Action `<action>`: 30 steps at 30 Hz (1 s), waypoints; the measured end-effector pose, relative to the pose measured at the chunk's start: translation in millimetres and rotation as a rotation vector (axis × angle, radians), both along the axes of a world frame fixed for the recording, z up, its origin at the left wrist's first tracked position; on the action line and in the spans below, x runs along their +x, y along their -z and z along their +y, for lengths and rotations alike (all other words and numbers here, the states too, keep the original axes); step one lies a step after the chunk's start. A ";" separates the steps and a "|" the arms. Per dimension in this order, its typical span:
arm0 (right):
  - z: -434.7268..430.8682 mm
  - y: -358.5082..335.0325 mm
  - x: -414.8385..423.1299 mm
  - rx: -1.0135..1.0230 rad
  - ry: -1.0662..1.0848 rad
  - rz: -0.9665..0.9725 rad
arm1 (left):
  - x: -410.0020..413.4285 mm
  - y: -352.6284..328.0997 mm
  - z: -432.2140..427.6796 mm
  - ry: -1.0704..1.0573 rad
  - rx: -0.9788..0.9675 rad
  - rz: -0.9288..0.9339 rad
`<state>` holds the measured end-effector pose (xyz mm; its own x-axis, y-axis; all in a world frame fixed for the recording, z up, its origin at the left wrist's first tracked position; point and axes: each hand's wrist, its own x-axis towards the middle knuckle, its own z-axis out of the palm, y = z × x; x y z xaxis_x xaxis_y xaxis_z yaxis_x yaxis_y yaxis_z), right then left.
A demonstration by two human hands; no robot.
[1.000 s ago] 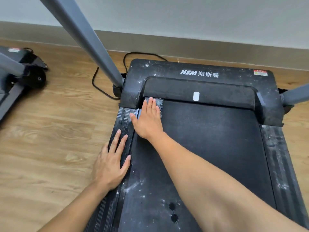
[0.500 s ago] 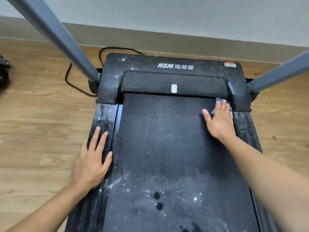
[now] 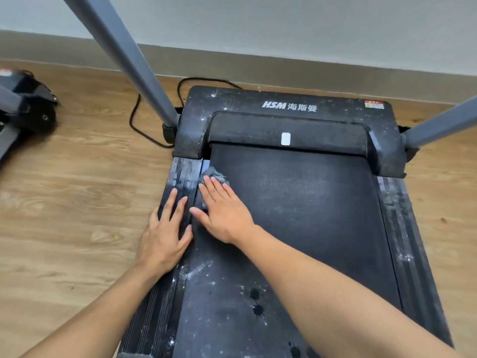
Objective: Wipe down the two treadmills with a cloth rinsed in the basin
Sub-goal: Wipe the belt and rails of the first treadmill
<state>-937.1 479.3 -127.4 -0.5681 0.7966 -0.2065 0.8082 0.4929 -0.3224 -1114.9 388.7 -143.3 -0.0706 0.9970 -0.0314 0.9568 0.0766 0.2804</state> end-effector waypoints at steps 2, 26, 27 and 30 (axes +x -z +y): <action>7.6 3.0 45.1 0.044 0.081 -0.023 | -2.0 -3.2 1.8 -0.043 0.031 -0.059; -32.6 2.1 26.5 0.045 -0.046 -0.058 | 3.5 -20.1 -2.2 -0.085 0.166 -0.211; -29.3 2.7 54.4 0.054 0.006 -0.056 | 2.8 -19.9 -3.2 -0.086 0.180 -0.214; -21.5 2.7 170.1 0.065 0.361 -0.103 | 3.1 -20.0 -2.1 -0.094 0.186 -0.226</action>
